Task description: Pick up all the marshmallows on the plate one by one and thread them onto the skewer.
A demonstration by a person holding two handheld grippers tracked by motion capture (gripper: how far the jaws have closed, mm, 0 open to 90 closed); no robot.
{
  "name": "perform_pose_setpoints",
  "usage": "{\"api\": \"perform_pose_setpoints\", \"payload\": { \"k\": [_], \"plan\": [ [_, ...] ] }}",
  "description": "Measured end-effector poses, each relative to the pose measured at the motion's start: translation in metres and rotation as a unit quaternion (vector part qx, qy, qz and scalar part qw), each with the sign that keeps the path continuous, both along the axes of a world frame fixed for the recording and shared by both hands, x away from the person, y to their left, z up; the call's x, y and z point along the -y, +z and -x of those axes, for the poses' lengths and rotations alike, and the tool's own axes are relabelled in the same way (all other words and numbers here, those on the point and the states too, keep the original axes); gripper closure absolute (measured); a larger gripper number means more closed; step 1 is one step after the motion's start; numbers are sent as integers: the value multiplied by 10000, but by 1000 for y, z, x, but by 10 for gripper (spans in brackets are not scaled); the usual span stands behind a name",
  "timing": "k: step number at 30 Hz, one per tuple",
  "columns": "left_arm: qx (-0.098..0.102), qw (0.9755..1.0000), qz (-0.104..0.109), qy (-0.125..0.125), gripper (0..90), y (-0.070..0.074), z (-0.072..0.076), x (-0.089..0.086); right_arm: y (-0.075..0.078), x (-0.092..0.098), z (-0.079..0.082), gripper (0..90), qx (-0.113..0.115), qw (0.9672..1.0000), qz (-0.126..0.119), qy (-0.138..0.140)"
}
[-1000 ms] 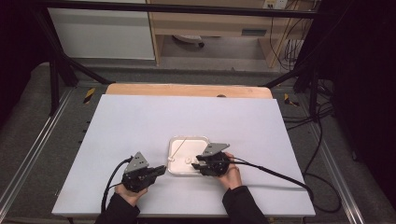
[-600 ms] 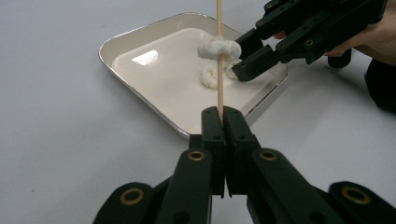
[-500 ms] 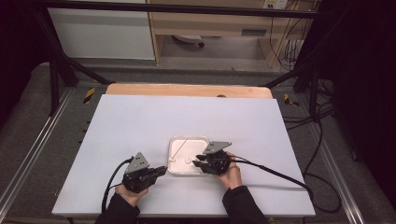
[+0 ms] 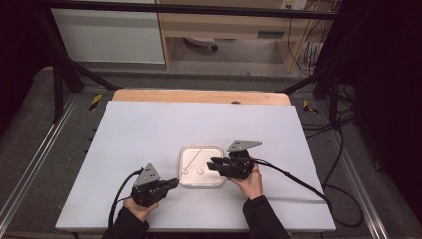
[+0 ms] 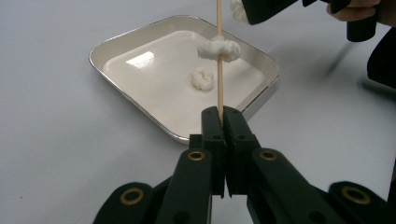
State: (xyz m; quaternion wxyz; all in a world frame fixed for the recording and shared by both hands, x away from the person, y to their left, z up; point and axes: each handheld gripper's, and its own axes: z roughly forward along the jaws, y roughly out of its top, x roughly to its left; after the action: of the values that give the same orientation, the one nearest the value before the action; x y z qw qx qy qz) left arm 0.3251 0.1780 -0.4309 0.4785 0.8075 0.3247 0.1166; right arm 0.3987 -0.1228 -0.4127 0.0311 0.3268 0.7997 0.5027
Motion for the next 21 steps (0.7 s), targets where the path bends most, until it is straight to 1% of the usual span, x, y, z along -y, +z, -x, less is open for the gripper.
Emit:
{"api": "perform_pose_setpoints", "payload": {
  "k": [2, 4, 6, 11, 13, 17, 21],
  "plan": [
    [2, 10000, 0, -15, 885, 0, 0, 1, 4, 3, 0, 697, -25, 9999, -157, -25],
    [4, 10000, -3, -26, 885, 0, 1, 2, 8, 6, 0, 697, -118, 9992, -373, -63],
    [7, 10000, -8, -34, 885, 0, 1, 2, 11, 11, -1, 696, -190, 9980, -604, -91],
    [35, 10000, 0, -66, 885, 0, 2, 3, 18, 19, -4, 695, -290, 9945, -997, -155],
    [41, 10000, 10, -75, 885, 0, 2, 4, 21, 21, -4, 695, -345, 9923, -1174, -164],
    [73, 9999, 20, -107, 885, 0, 3, 5, 26, 23, -7, 697, -494, 9863, -1563, -174],
    [107, 9998, 24, -142, 885, 1, 5, 7, 30, 24, -11, 698, -649, 9810, -1821, -177]
  ]
}}
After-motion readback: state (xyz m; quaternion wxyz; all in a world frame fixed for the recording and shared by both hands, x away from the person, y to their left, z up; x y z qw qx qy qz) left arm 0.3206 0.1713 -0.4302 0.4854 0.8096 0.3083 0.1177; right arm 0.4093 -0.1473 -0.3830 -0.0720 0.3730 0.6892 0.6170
